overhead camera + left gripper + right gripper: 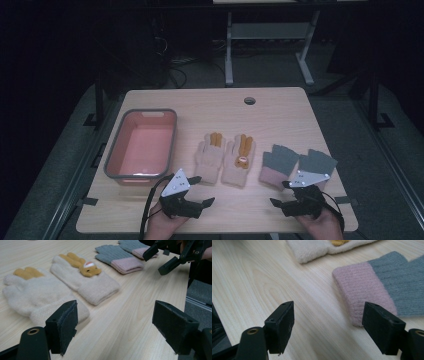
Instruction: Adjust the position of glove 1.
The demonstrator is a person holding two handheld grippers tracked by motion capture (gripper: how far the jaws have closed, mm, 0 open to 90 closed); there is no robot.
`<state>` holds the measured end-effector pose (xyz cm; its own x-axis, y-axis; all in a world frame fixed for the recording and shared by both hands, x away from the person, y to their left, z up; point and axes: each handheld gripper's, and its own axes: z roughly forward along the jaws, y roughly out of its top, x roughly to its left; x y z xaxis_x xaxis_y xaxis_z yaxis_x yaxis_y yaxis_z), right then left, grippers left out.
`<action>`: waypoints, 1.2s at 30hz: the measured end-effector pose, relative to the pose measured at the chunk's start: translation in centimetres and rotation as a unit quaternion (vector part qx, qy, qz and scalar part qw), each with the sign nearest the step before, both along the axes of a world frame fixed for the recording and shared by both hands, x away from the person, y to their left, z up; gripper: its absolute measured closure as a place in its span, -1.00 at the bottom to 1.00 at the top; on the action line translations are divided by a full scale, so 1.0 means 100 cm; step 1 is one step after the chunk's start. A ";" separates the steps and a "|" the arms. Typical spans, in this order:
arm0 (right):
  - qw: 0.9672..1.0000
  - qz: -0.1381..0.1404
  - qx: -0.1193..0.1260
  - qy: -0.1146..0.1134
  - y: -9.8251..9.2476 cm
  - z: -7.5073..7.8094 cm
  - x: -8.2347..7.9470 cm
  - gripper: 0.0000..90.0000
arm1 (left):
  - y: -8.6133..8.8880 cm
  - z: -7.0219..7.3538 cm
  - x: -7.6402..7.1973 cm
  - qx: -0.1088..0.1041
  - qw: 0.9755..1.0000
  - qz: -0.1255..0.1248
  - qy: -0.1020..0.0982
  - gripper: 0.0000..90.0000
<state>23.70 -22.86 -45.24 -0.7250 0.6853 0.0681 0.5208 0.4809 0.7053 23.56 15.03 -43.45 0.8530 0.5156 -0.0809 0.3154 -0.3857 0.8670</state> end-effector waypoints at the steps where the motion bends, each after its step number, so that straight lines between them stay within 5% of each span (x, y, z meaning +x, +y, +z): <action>1: 1.000 0.000 0.000 0.000 0.000 0.000 0.000 -0.43 | -0.001 0.000 0.000 -0.001 1.000 0.000 -0.001 -0.55; 16: 1.000 0.011 -0.001 0.000 0.014 0.011 0.004 -0.49 | 0.002 0.001 -0.004 0.000 1.000 0.004 -0.007 -0.55; 36: 0.999 0.034 -0.008 0.025 0.027 0.045 0.034 -0.59 | 0.003 0.003 -0.006 0.000 1.000 0.004 -0.011 -0.55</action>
<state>27.10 -20.14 -40.75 -0.7664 0.6354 0.0940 0.5201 0.5279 0.6714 22.95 15.30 -43.13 0.8503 0.5225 -0.0630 0.2998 -0.3827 0.8739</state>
